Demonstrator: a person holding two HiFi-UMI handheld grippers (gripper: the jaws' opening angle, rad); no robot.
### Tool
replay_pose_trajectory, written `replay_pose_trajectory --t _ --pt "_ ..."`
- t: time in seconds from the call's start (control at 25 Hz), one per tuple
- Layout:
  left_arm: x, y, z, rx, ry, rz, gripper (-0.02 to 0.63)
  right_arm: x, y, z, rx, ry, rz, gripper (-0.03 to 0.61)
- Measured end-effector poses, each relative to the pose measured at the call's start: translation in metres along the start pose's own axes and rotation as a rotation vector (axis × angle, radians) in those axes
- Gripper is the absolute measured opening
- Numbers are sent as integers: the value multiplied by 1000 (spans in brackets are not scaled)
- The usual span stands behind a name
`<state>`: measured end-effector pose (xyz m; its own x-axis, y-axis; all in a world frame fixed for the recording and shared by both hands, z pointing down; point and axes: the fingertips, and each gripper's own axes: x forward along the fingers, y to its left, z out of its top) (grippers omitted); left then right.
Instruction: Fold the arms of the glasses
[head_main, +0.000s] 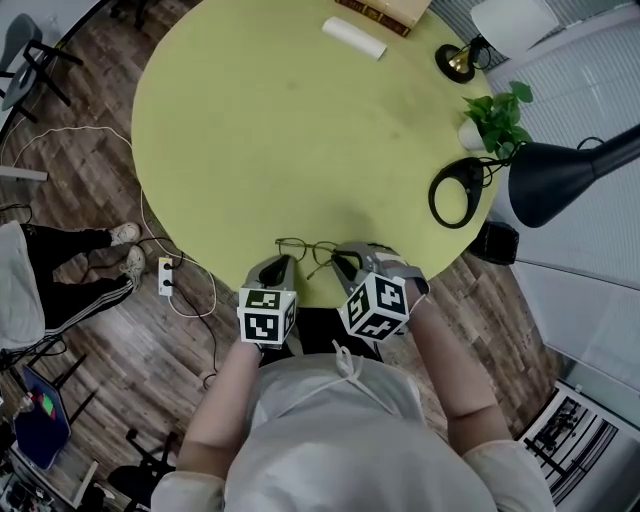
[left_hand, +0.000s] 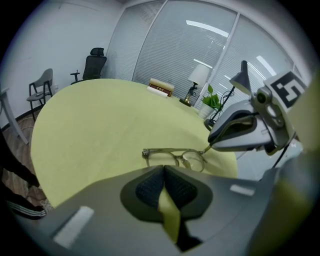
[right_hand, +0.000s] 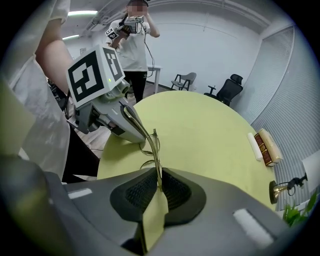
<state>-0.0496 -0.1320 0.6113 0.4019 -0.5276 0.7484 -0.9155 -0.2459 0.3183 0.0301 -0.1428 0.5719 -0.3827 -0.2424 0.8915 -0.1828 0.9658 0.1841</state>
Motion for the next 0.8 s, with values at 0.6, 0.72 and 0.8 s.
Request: replay_pose_trajectory --t 0.6,0.72,0.8 --pt "1 1 -1 42 -28 45 6 33 1 15 -25 11 46 26" --pt "3 1 0 46 -30 50 6 38 1 14 -27 9 62 28" --pt "2 0 1 47 -30 53 6 41 1 13 -25 6 79 29"
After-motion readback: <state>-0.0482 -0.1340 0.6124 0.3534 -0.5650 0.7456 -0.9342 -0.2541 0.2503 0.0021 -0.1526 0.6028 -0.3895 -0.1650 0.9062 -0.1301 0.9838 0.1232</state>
